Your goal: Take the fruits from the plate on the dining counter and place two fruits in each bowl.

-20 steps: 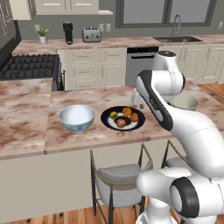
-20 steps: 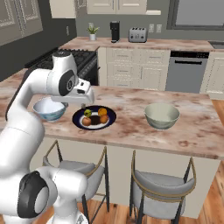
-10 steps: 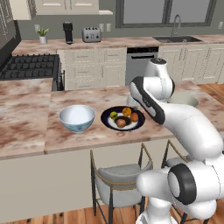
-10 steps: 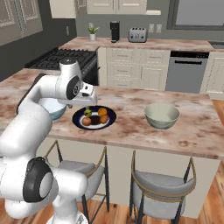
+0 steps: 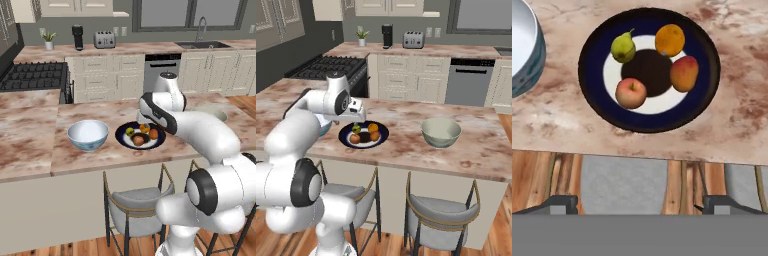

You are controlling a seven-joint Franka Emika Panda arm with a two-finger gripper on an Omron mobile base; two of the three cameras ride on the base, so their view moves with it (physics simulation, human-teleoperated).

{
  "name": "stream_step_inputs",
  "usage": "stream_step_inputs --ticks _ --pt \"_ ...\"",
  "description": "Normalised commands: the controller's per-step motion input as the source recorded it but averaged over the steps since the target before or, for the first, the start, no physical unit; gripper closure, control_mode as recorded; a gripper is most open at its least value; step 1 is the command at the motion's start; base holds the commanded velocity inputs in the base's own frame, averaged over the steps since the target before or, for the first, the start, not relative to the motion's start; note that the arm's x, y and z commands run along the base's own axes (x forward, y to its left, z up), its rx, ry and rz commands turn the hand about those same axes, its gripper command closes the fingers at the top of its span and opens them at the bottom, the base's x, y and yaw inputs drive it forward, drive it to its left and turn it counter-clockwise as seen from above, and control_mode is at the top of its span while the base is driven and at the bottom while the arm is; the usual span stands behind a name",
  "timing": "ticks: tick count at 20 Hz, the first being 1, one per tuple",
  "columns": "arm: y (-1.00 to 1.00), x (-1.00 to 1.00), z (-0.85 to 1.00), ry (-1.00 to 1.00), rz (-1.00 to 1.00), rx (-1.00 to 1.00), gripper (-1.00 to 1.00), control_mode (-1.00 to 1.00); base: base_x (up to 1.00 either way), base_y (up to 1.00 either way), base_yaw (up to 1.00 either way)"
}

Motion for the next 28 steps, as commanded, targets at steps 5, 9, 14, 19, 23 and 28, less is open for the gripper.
stream_step_inputs --ticks 5,9,14,19,23,28 --pt "0.08 0.33 -0.27 0.02 0.0 0.0 -1.0 -1.0 0.0 0.0 0.0" --pt "0.0 0.56 -0.36 0.0 0.0 0.0 -1.0 -1.0 0.0 0.0 0.0" --pt "0.13 0.52 -0.41 0.02 0.0 0.0 -1.0 -1.0 0.0 0.0 0.0" --pt "0.06 0.55 -0.46 0.01 0.0 0.03 -1.0 -1.0 0.0 0.0 0.0" --pt "0.04 0.46 -0.41 0.02 0.0 0.02 -1.0 -1.0 0.0 0.0 0.0" --pt "0.01 0.09 -0.29 0.11 0.0 0.0 -1.0 -1.0 0.0 0.0 0.0"
